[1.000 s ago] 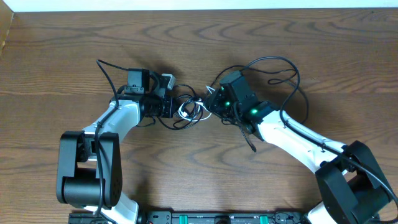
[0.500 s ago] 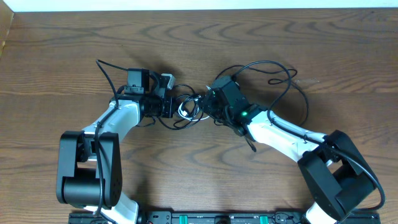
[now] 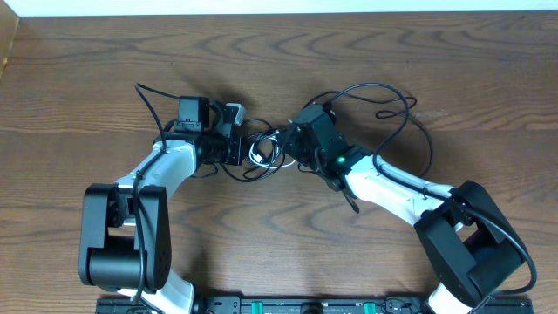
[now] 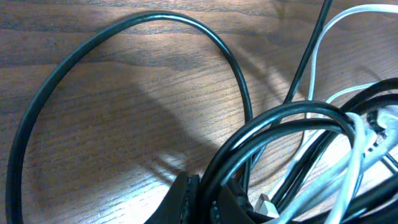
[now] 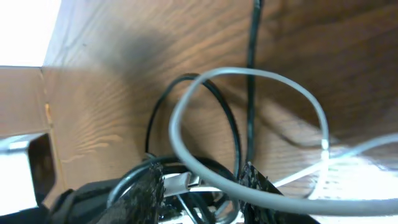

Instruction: Untangle cables

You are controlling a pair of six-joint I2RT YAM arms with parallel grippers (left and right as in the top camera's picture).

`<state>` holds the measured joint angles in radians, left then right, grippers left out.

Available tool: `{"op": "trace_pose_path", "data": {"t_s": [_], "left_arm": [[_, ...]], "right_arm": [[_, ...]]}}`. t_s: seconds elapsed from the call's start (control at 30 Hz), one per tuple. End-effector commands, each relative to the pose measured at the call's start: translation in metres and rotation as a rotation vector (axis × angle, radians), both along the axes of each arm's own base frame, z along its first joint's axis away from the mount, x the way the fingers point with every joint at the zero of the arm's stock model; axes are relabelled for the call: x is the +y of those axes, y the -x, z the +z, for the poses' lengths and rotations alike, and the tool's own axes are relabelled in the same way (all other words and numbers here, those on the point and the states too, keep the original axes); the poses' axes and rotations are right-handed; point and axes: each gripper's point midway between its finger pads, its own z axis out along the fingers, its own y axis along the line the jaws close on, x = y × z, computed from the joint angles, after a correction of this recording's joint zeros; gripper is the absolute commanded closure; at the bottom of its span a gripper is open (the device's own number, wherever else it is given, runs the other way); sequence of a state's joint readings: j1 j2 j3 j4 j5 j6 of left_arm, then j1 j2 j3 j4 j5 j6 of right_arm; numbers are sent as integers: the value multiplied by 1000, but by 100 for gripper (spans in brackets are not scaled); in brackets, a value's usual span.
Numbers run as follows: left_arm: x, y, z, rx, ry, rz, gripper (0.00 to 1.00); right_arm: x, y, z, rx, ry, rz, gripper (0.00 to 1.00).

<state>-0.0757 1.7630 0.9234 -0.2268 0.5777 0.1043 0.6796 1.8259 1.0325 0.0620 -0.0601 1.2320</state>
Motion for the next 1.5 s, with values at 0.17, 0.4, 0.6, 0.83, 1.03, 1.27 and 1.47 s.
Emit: {"op": "trace_pose_path", "data": {"t_s": [0.17, 0.4, 0.6, 0.83, 1.03, 1.27, 1.47], "left_arm": [[-3, 4, -2, 14, 16, -5, 92], [-3, 4, -2, 11, 16, -5, 92], [-3, 4, -2, 10, 16, -5, 92], [-3, 4, -2, 11, 16, -5, 92], [-3, 4, -2, 11, 16, -5, 92], [-3, 4, -2, 11, 16, -5, 92], [-3, 4, -2, 11, 17, -5, 92]], "right_arm": [[6, 2, -1, -91, 85, 91, 76], [17, 10, 8, -162, 103, 251, 80], [18, 10, 30, -231, 111, 291, 97], [16, 14, 23, -208, 133, 286, 82], [15, 13, 20, -212, 154, 273, 78], [2, 10, 12, -260, 288, 314, 65], [17, 29, 10, -230, 218, 442, 64]]}}
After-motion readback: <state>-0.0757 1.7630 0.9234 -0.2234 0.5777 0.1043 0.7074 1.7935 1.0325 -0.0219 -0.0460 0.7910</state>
